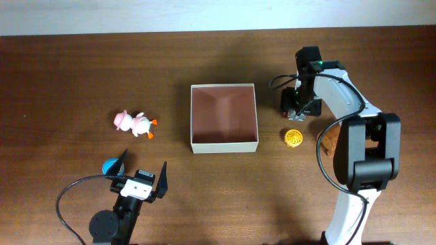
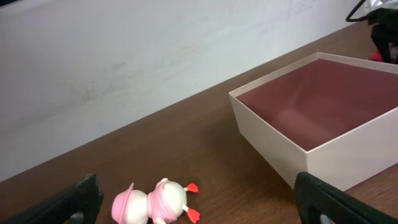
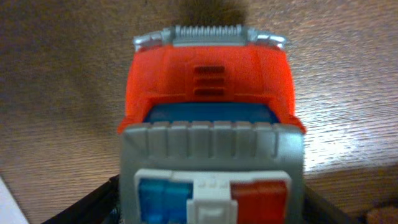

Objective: Pack container
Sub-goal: 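Lower the right gripper and grasp the toy truck, then lift the truck and carry it left into the white box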

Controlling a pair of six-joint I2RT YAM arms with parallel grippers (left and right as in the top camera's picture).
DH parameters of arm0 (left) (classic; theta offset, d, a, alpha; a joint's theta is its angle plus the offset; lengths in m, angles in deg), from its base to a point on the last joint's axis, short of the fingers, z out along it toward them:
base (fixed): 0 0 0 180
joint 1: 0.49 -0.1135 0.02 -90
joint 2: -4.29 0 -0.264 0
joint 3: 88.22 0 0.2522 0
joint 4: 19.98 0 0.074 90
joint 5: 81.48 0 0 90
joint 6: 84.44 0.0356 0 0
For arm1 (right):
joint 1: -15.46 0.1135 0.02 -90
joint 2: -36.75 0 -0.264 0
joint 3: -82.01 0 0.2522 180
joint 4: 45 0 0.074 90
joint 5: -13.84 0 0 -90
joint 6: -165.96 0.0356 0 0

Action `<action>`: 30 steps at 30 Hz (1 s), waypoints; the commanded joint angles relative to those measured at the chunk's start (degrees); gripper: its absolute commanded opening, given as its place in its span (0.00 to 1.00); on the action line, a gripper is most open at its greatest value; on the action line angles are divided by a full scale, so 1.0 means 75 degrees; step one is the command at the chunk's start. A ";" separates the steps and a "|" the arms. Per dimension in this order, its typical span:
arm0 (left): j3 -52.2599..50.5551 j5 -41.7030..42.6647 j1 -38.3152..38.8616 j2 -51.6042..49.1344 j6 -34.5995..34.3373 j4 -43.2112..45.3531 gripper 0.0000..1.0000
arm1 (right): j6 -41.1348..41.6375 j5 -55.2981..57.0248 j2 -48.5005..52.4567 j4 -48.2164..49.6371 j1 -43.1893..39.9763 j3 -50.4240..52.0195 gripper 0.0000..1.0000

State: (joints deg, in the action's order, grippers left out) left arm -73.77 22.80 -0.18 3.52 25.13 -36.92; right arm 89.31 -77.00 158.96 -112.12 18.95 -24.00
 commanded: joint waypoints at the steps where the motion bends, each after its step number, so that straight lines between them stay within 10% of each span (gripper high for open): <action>1: -0.0023 -0.0052 0.0000 0.0064 0.0035 -0.0044 1.00 | 0.0058 0.0122 0.0015 0.0137 0.0035 0.0073 0.65; 7: -0.0023 -0.0052 0.0000 0.0064 0.0035 -0.0044 1.00 | 0.0061 0.0152 0.0015 0.0382 0.0035 0.0073 0.47; 30: -0.0023 -0.0052 0.0000 0.0064 0.0035 -0.0044 1.00 | -0.1020 -0.1883 -0.1148 -0.1099 0.0035 -0.1690 0.47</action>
State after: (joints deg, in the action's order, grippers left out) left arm -73.77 22.80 -0.18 3.52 25.13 -36.92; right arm 85.20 -84.19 155.40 -119.44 18.95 -32.57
